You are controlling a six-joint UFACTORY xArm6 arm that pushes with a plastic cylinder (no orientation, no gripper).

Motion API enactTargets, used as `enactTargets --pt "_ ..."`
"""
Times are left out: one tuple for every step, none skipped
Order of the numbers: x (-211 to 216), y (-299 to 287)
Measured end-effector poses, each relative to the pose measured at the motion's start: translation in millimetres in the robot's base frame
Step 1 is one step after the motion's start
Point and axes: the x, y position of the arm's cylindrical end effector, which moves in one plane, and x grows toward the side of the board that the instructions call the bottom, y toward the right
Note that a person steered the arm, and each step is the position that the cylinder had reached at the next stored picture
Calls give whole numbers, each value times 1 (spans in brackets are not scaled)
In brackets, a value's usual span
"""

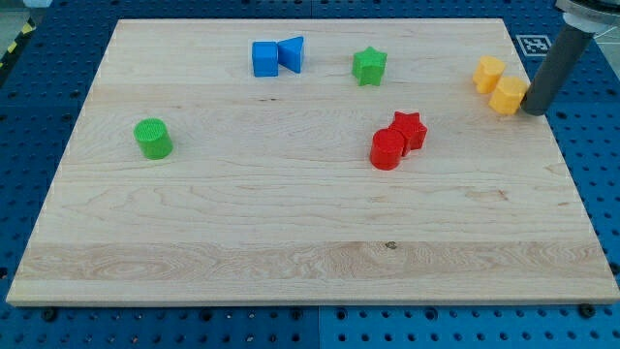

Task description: Move the green star slightly left and down a bit

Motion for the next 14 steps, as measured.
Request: enactTargets --pt "-12 -7" --pt "-12 -7" --pt "-10 -7" --pt "48 -14" --pt "61 -43" --pt "59 -53" --pt "23 -67" --pt "-9 -83" --pt "-12 -96" --pt "-22 -114" --pt "-36 -142" --pt "-79 -169" --pt "-93 -180" --pt "-94 -184"
